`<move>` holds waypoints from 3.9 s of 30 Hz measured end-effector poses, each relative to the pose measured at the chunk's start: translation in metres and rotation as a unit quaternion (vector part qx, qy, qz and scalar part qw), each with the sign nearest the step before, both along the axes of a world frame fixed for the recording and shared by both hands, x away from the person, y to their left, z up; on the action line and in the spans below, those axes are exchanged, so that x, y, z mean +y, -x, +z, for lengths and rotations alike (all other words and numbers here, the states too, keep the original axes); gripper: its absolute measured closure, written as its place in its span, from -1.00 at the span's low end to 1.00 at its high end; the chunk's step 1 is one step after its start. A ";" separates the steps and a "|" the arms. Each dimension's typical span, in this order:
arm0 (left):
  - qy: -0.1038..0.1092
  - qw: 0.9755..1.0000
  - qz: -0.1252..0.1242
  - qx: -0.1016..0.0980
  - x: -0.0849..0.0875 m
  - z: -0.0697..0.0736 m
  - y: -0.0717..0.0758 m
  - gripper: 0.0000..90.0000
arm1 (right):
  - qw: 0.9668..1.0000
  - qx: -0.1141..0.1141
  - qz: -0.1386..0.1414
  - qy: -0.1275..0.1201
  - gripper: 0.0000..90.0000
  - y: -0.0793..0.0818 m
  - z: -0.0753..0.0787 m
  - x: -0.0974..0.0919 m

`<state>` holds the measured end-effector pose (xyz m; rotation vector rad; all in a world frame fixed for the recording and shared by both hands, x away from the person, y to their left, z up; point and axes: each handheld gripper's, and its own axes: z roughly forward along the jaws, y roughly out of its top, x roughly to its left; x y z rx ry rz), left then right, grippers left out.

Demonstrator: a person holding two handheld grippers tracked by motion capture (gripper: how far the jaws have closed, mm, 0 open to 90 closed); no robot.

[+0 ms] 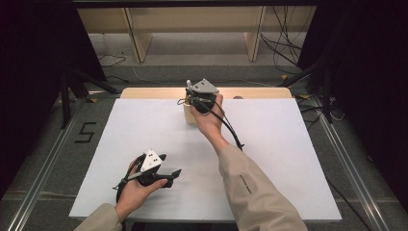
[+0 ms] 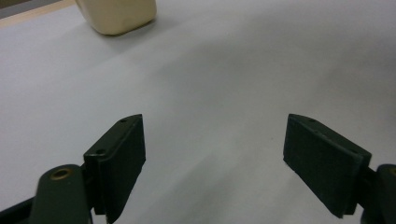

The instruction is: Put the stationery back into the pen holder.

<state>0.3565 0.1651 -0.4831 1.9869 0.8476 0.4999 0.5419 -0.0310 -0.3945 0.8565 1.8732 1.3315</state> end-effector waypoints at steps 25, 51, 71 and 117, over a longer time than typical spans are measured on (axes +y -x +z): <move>-0.004 1.000 -0.004 0.002 -0.001 -0.001 0.000 -0.54 | 1.000 0.016 0.000 0.020 0.74 -0.004 -0.009 0.001; -0.004 1.000 -0.005 0.004 -0.002 -0.002 0.001 -0.54 | 0.999 0.039 -0.006 0.036 0.73 -0.007 -0.019 0.001; -0.003 1.000 -0.007 0.005 -0.003 -0.003 0.001 -0.54 | 0.998 0.049 -0.010 0.040 0.72 -0.009 -0.025 -0.001; -0.003 1.000 -0.007 0.006 -0.003 -0.003 0.000 -0.54 | 0.998 0.063 -0.009 0.027 0.20 -0.001 -0.023 0.001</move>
